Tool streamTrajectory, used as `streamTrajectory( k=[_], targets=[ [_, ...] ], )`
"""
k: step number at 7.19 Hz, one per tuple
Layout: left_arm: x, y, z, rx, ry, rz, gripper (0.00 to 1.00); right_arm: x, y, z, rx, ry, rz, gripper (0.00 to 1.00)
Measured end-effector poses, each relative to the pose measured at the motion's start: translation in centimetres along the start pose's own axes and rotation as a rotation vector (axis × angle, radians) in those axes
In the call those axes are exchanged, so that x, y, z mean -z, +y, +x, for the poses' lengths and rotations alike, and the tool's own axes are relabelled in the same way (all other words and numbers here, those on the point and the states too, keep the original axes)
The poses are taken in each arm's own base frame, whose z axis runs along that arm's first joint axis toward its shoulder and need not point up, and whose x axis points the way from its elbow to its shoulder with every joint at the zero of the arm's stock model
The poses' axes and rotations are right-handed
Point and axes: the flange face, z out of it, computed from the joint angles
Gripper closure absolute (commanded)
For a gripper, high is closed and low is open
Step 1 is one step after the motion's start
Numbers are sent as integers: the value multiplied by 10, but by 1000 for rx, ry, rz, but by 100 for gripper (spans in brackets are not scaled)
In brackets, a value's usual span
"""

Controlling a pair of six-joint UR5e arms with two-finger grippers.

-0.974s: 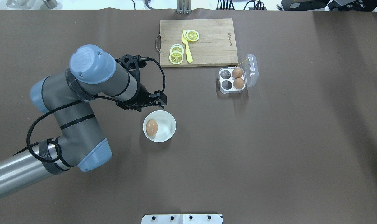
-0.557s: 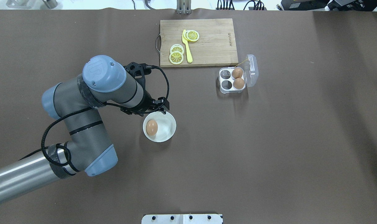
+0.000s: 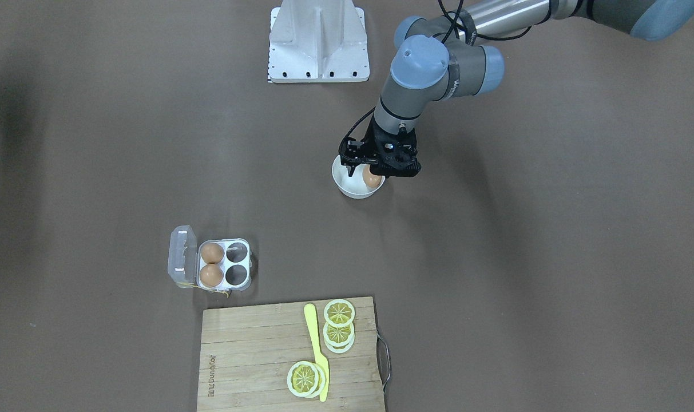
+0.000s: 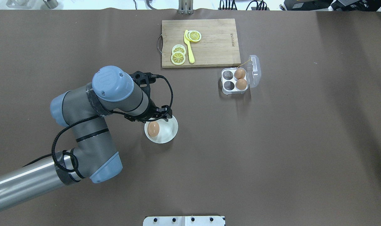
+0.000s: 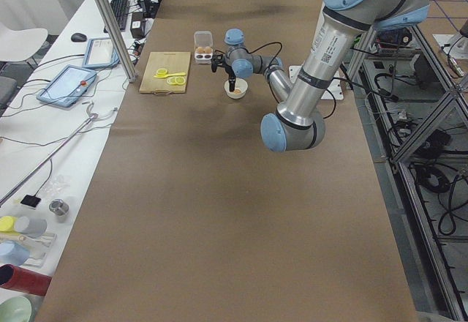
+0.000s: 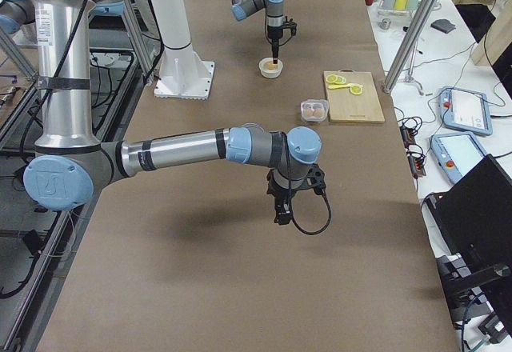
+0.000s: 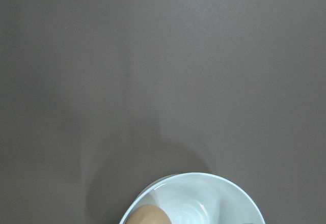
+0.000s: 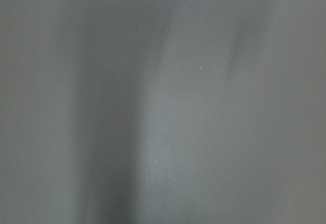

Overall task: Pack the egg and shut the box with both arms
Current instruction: 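Lower the left gripper into the bowl around the brown egg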

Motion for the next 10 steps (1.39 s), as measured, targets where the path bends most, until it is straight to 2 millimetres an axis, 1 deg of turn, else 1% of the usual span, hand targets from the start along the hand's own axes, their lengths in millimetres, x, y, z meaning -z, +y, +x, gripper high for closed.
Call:
streamTrajectory(
  k=[3, 5, 10],
  targets=[
    [-9, 9, 6, -10, -8, 3, 14, 0, 0, 0, 0, 0, -1, 0],
    [-12, 13, 9, -16, -10, 4, 13, 0, 0, 0, 0, 0, 0, 0],
    [-18, 16, 5, -17, -20, -3, 13, 0, 0, -1, 0, -1, -1, 0]
  ],
)
